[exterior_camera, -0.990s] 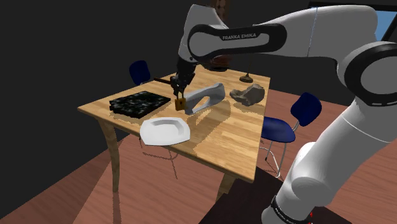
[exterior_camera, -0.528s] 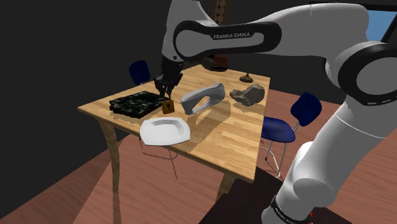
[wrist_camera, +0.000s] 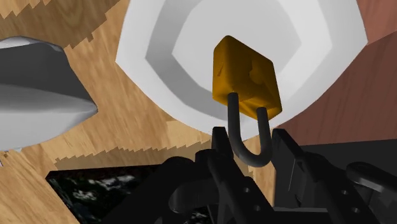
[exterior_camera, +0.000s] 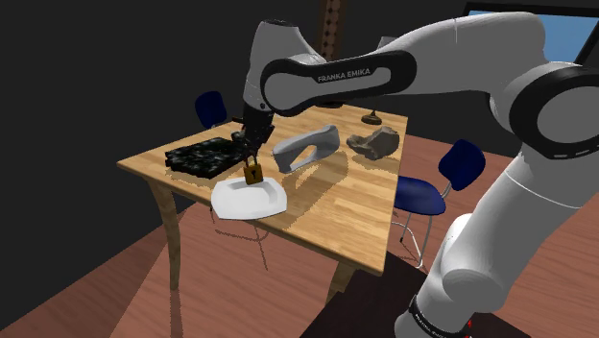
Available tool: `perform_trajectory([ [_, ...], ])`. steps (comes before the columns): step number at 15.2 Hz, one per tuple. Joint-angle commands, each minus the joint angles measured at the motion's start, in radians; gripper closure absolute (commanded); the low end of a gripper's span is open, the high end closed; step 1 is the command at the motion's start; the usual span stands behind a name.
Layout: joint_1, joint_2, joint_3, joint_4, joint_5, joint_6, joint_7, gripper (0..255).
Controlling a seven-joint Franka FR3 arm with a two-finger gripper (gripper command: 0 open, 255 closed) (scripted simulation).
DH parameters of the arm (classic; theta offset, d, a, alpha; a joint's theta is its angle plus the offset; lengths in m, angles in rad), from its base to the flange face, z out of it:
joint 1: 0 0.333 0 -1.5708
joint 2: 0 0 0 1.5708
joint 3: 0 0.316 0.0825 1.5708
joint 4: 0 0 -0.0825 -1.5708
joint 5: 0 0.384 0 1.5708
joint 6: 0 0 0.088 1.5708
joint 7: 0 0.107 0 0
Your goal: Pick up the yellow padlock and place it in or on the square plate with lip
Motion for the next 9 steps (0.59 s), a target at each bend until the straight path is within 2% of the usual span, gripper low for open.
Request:
perform_trajectory([
  [1, 0.0, 0.003, 0.0, -0.023, -0.002, 0.026, 0.003, 255],
  [9, -0.001, 0.021, 0.002, -0.111, -0.014, 0.131, 0.019, 255],
])
